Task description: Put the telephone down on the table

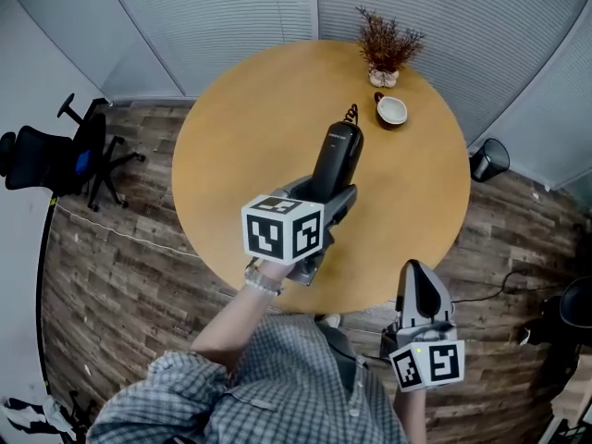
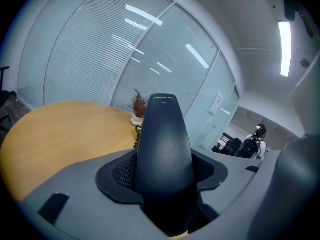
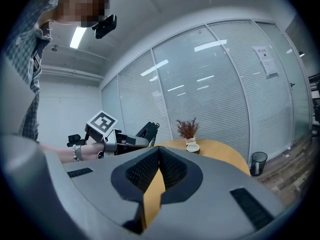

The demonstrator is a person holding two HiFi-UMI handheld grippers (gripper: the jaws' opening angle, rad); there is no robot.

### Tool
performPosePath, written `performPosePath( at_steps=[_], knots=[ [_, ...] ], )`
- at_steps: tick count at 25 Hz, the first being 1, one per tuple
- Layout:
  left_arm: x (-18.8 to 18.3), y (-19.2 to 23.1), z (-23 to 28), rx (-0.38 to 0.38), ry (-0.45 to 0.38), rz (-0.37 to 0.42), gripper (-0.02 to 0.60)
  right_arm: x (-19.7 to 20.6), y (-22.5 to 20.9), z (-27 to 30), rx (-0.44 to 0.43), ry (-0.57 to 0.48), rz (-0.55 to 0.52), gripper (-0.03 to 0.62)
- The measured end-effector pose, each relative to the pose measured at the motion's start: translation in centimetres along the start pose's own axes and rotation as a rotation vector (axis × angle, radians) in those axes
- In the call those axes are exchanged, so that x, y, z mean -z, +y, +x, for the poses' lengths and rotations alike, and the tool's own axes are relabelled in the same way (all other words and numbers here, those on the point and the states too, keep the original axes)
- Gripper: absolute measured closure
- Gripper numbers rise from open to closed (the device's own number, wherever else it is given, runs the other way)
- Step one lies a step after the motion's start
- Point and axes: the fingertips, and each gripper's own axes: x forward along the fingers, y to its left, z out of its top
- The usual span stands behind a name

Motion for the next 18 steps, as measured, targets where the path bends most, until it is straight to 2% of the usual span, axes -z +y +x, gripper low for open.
performPosePath(
  at_steps=[7, 18],
  knots=[
    [-0.1, 2.5, 4.9, -0.007, 0.059, 0.004, 0.305, 0.7, -0.5, 1.3, 0.046, 0.025, 0.015, 0.586],
    [1.9, 6.6, 12.6, -0.083, 0.177, 0.048, 0.305, 1.9, -1.2, 2.8, 0.092, 0.067, 0.049, 0.586]
  ],
)
